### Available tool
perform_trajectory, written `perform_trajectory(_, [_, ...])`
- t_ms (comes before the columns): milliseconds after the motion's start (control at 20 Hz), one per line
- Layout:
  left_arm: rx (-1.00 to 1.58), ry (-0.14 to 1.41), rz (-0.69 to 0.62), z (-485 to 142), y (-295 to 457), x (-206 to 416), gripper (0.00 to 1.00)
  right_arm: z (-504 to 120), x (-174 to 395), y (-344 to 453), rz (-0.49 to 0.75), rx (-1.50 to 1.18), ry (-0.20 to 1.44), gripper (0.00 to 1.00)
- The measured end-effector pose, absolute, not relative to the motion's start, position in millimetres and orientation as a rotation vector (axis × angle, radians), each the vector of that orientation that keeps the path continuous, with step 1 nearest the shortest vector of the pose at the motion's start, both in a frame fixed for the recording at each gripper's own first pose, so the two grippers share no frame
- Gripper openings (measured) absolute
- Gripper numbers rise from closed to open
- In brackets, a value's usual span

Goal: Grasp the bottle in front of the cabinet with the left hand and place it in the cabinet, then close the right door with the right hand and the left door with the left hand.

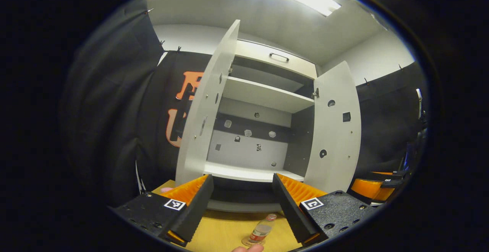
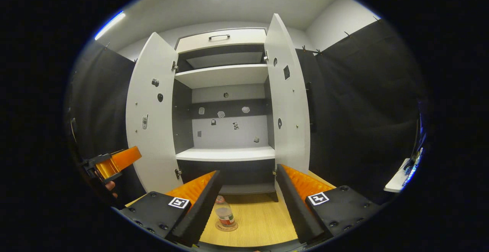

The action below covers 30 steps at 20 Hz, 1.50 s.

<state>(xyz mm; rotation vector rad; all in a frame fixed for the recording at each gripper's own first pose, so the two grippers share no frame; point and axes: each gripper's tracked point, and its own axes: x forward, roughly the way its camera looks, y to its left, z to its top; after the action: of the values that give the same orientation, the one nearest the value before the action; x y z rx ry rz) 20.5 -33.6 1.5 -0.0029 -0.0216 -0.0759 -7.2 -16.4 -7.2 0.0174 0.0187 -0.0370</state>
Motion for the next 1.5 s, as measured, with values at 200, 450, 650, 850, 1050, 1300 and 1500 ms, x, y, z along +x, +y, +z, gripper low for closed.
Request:
perform_trajectory(200, [-0.059,0.020,-0.159,-38,-75,50,0.95,-11,-10,-29,-0.063,-0.002,0.029,0.96])
perform_trajectory(450, [-0.107,0.113,-0.154,-130,-106,95,0.94,-27,-15,-40,-0.091,-0.024,0.068,0.96])
perform_trajectory(650, [-0.022,0.142,-0.147,-205,-115,119,0.95,-31,-14,-53,-0.128,-0.086,0.093,0.96])
perform_trajectory(850, [0.014,0.218,-0.146,-269,-117,124,0.95,-39,-10,-51,-0.111,-0.071,0.123,0.97])
perform_trajectory(1050, [0.064,0.288,-0.120,-322,-110,120,0.95,-48,-7,-62,-0.121,-0.061,0.169,0.97])
perform_trajectory(1300, [0.082,0.361,-0.088,-369,-100,110,0.95,-55,-9,-73,-0.141,-0.063,0.191,0.97])
perform_trajectory(1500, [0.068,0.383,-0.080,-380,-93,105,0.94,-64,-7,-75,-0.145,-0.060,0.218,0.97])
